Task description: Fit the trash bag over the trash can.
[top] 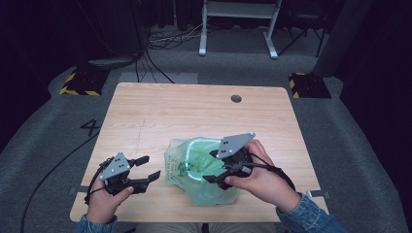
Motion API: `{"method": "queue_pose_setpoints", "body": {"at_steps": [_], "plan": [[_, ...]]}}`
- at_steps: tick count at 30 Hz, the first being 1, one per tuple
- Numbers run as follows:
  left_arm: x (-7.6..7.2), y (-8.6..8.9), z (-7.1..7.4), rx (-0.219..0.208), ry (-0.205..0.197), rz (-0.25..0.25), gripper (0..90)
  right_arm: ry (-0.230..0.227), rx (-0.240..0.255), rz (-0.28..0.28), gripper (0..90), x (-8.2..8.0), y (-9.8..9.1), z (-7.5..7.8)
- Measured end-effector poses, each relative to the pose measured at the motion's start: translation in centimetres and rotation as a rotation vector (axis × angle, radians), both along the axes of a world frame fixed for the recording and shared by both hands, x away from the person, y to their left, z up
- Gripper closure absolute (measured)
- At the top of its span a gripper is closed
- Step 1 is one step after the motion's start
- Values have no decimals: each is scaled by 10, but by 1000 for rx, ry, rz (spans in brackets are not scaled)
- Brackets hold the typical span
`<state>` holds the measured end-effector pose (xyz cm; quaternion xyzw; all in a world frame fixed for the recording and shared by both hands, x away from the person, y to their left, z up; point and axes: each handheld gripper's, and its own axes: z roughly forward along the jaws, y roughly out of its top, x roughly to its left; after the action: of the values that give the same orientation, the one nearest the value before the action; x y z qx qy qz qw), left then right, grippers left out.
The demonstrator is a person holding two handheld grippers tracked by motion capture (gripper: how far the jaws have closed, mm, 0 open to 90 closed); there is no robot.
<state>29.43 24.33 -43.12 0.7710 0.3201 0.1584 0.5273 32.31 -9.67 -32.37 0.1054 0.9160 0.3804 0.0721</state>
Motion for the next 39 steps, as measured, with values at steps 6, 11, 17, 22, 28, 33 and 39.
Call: {"method": "queue_pose_setpoints", "body": {"at_steps": [6, 11, 17, 22, 28, 33, 39], "plan": [[0, 1, -1, -8, 0, 8, 322, 42, -29, 40, 314, -6, 7, -16], [1, 1, -1, 3, -2, 6, 322, 67, -52, 72, 356, -12, 10, -24], [1, 1, -2, 3, -1, 5, 322, 105, -81, 108, 396, -16, 16, -35], [0, 1, -2, 3, -1, 6, 322, 137, -118, 120, 418, -16, 18, -48], [1, 1, -3, 9, -3, 7, 322, 135, -174, 137, 412, -17, 19, -48], [1, 1, -3, 0, 7, 10, 321, 128, -239, 143, 439, -18, 18, -46], [0, -2, -3, 5, 7, 3, 319, 117, -339, 76, 465, -19, 25, -47]]}}
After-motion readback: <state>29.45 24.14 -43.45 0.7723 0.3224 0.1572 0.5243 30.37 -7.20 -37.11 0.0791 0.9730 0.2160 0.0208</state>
